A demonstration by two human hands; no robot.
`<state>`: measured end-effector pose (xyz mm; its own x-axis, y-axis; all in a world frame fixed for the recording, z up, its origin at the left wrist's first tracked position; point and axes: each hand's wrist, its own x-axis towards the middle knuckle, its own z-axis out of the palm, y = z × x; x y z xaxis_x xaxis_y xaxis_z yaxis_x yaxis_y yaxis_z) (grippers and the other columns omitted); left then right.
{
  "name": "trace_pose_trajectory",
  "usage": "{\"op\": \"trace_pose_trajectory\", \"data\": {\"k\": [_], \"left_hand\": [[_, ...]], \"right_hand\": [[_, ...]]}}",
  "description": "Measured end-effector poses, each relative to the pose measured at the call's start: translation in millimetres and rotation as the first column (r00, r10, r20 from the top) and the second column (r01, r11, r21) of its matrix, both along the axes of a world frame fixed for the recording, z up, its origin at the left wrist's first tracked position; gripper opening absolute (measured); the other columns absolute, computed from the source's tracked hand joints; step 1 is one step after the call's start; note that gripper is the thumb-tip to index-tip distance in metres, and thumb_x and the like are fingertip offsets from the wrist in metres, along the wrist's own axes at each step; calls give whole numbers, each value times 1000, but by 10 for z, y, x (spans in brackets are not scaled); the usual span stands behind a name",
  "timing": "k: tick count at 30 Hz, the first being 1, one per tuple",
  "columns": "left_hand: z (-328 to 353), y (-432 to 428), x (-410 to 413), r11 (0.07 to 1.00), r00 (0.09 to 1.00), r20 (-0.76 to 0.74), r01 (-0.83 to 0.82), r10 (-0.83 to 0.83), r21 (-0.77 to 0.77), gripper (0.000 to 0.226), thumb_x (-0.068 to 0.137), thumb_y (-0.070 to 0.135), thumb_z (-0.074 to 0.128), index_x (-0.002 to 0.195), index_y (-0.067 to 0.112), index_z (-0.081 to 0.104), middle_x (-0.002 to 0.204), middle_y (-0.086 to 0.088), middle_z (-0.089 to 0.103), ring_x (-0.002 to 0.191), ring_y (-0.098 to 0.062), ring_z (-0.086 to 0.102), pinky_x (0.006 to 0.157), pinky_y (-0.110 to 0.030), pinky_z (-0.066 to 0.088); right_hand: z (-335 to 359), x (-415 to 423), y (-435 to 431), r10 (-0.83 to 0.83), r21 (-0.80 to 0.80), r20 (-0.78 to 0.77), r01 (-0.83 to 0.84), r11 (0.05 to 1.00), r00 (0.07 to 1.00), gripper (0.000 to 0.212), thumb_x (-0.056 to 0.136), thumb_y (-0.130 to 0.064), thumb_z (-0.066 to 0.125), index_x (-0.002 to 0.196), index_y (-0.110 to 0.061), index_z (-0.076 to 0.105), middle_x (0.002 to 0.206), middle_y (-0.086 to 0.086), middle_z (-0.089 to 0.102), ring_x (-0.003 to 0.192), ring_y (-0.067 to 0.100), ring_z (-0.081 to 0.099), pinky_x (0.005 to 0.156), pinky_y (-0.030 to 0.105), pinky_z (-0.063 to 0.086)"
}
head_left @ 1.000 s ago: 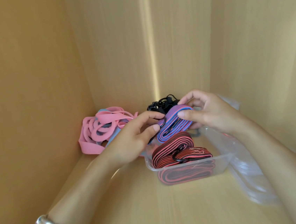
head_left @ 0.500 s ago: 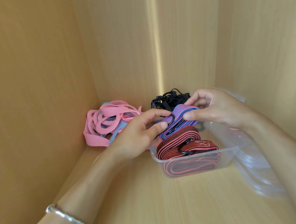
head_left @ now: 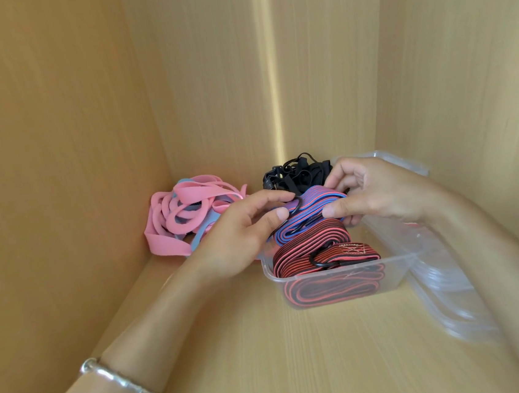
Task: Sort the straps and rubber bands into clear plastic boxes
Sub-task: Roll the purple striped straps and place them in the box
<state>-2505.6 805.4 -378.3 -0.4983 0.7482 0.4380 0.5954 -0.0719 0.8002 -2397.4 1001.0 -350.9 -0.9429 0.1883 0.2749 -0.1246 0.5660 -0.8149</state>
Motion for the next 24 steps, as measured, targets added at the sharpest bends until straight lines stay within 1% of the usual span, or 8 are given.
{"op": "trace_pose_trajectory", "data": {"k": [2, 4, 7, 10, 14, 18, 22, 24], "left_hand": [[5, 4, 15, 1000, 1000, -20, -11, 11, 3, 24, 96, 0, 48, 117, 9, 57, 105, 13, 59, 88, 31, 48, 79, 3, 36], [7, 12, 26, 1000, 1000, -15, -16, 16, 9, 26, 96, -1, 47, 120, 3, 56, 103, 15, 58, 86, 34, 46, 76, 4, 35], [14, 22, 39, 999, 999, 18, -28, 28, 16, 24, 97, -1, 46, 118, 5, 56, 102, 14, 59, 83, 32, 48, 72, 3, 38], [20, 31, 60, 999, 996, 80, -31, 30, 16, 24, 97, 0, 45, 116, 9, 55, 100, 10, 59, 78, 30, 50, 64, 2, 42], [32, 58, 72, 999, 997, 71, -43, 42, 16, 28, 97, -3, 44, 122, 1, 54, 100, 12, 58, 77, 32, 48, 66, 3, 39], [37, 51, 48, 998, 997, 34, -65, 65, 12, 28, 97, -1, 44, 123, 0, 55, 102, 12, 57, 81, 32, 47, 74, 3, 36], [49, 52, 45, 998, 998, 12, -64, 64, 3, 28, 97, -2, 44, 122, 1, 56, 101, 12, 57, 81, 32, 47, 74, 3, 36], [52, 55, 57, 999, 999, 5, -52, 52, -7, 27, 96, -4, 46, 120, 3, 56, 99, 12, 58, 79, 32, 47, 73, 4, 35]], "right_hand": [[5, 6, 0, 2, 1, 10, -2, 1000, 1000, 25, 77, -8, 77, 92, -11, 58, 82, 8, 69, 62, 19, 63, 63, 35, 52], [7, 16, 0, 5, 3, 16, -6, 1000, 1000, 23, 77, -7, 76, 91, -12, 58, 82, 9, 69, 62, 19, 62, 63, 36, 51], [9, 23, -7, 13, -2, 18, -13, 1000, 1000, 23, 77, -4, 75, 90, -12, 58, 84, 11, 68, 61, 18, 61, 62, 34, 50], [11, 20, -20, 23, 1, 24, -23, 1000, 999, 23, 78, -3, 75, 90, -12, 58, 85, 14, 68, 64, 20, 60, 63, 34, 49], [8, 8, -33, 29, -1, 14, -29, 1000, 999, 24, 78, -2, 75, 90, -13, 57, 83, 12, 67, 66, 22, 59, 62, 35, 49], [-16, -6, -38, 48, -17, 38, -48, 999, 998, 25, 80, -2, 73, 92, -15, 57, 81, 4, 65, 74, 26, 56, 69, 42, 44], [-20, -9, -64, 67, 10, 66, -68, 998, 996, 21, 83, -4, 71, 100, -15, 64, 104, 18, 67, 81, 25, 56, 77, 42, 44], [-17, -3, -79, 64, 41, 74, -67, 997, 995, 20, 84, -4, 71, 101, -14, 66, 107, 18, 67, 82, 23, 58, 78, 40, 45]]}}
